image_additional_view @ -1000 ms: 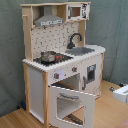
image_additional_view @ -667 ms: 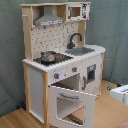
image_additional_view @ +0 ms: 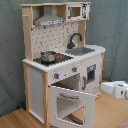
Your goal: Play with the kitchen
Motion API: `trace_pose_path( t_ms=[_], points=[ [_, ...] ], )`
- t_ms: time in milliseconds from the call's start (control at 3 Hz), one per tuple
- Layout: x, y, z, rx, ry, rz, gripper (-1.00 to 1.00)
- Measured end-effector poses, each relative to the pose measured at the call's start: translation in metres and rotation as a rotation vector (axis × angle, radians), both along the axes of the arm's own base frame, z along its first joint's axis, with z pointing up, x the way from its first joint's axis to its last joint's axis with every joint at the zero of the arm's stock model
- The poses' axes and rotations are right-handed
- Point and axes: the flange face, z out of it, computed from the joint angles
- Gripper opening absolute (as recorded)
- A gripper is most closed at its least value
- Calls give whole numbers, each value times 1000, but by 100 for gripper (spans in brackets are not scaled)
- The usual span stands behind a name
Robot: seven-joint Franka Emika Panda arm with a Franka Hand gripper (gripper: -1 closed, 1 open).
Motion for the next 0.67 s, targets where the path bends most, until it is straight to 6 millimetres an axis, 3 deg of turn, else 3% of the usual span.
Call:
trace_pose_path(
  t_ms=[667],
  points=[
    [30,17,69,107,-25,-12,100]
  ],
)
